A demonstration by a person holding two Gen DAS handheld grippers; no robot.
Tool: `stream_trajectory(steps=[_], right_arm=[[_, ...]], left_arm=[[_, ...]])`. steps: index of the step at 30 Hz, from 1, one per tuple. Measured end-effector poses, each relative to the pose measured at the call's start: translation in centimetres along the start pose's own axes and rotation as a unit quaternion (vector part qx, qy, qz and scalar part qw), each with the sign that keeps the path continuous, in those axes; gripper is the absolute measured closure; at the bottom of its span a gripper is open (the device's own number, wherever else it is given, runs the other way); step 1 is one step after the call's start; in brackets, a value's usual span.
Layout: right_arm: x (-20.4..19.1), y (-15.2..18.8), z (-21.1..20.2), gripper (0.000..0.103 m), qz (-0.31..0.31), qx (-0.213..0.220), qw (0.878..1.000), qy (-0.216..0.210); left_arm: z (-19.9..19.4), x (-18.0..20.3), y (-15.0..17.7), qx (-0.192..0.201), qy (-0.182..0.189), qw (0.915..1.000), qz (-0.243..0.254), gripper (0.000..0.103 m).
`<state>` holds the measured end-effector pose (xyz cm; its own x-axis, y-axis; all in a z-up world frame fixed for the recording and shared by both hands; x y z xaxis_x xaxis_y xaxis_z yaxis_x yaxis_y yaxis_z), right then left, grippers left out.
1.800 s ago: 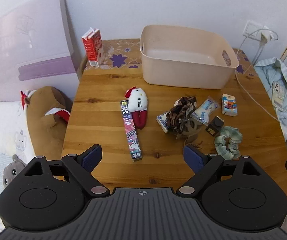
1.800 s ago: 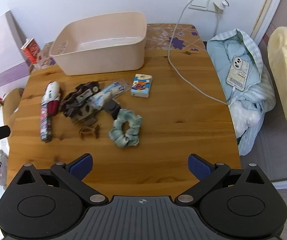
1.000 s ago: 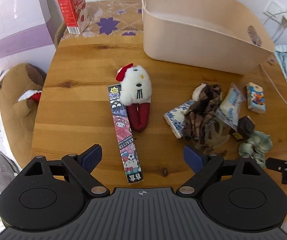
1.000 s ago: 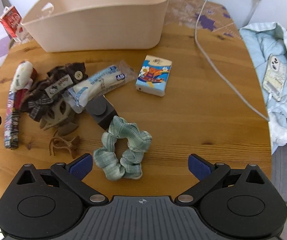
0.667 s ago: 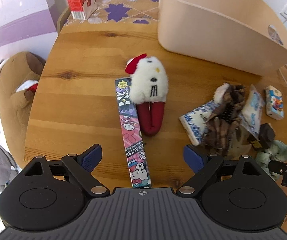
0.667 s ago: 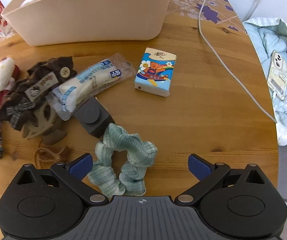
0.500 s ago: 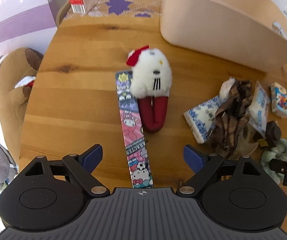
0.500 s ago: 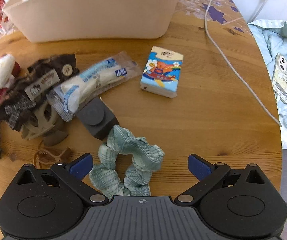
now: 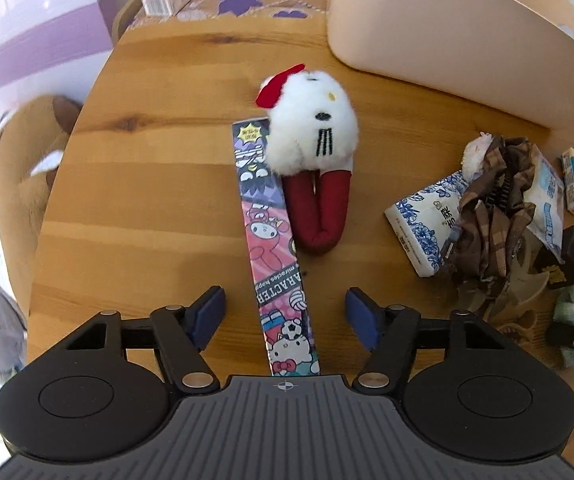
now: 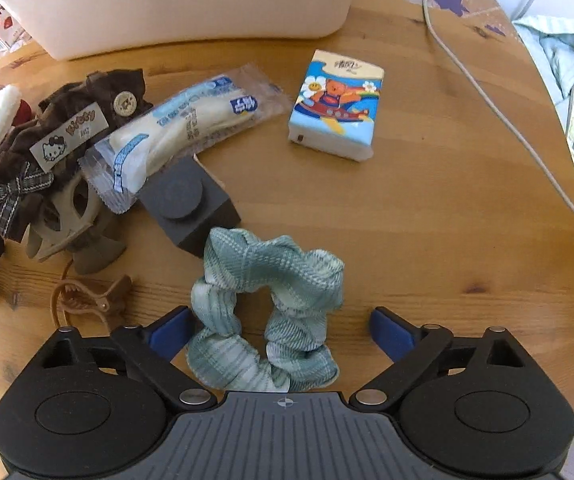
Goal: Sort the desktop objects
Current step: 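Grasp the pink strap with the left gripper while the right grasps the green scrunchie, then carry strap and scrunchie into the basket and open both grippers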
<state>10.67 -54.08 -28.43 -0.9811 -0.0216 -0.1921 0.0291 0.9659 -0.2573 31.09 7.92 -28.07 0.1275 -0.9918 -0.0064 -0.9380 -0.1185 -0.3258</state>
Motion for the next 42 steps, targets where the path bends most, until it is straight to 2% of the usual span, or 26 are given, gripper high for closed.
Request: stream_trajectory(steps=[2,3,5,7,9,13,14,19,26,34,42], right_arm=[[0.3,0.0,-0.2,0.015,0.009,0.007,1.0,0.002],[0.4,0.0,-0.3,0.02,0.013,0.01,1.0,0.003],[0.7,0.2,-0.8,0.031,0.013,0.019,1.0,0.005],[0.9,0.1,-1.1,0.05,0.018,0.027,0.999,0.007],[1.3,0.1,-1.3,0.06,0.019,0.031,0.999,0.006],[2.3,0.2,-1.7,0.08,0.03,0.033,0.999,0.006],[2.4,0.2,-1.8,0.081,0.052,0.036,0.998,0.006],[3.0,-0.1,-1.4,0.086,0.069,0.038,0.997,-0.012],[3.7,0.1,-2.6,0.086,0.07,0.055,0.995,-0.035],[4.4,-1.6,-6.7,0.086,0.046,0.114,0.992,-0.027],[5.7,-5.1,-11.2,0.086,0.04,0.175,0.983,-0.032]], left_arm=[[0.0,-0.1,0.2,0.005,0.001,1.0,0.006,0.035],[-0.1,-0.1,0.2,0.006,0.0,1.0,0.006,0.038],[-0.3,-0.3,0.5,0.011,0.0,0.9999,0.003,0.049],[-0.3,-0.4,0.5,0.013,0.0,0.9999,0.002,0.066],[-0.3,-0.7,0.6,0.013,0.002,0.9999,0.004,0.077],[-0.1,-0.7,0.8,0.012,0.0,0.9999,0.004,0.08],[0.0,-0.8,0.9,0.012,-0.001,0.9999,0.004,0.08],[-0.6,-0.4,1.9,0.018,-0.004,0.9998,-0.002,0.08],[-2.5,-1.6,1.7,0.034,0.005,0.9991,-0.025,0.08],[-6.4,-1.3,-0.5,0.09,0.022,0.9956,-0.01,0.08],[-10.3,0.9,-3.2,0.137,0.043,0.9895,0.011,0.08]])
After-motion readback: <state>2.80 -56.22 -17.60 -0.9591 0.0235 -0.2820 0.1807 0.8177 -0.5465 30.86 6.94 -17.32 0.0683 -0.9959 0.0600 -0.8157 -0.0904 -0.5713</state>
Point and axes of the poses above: each gripper's, at about its wrist camera, not at the fingertips, and z roughly the way its jaws point, x to its right, y to its underside, the point moved 3 cm from there along z, roughly the way its jaws point, and after that the axes turned 10 degrees about -z, right-handed, at the moved point
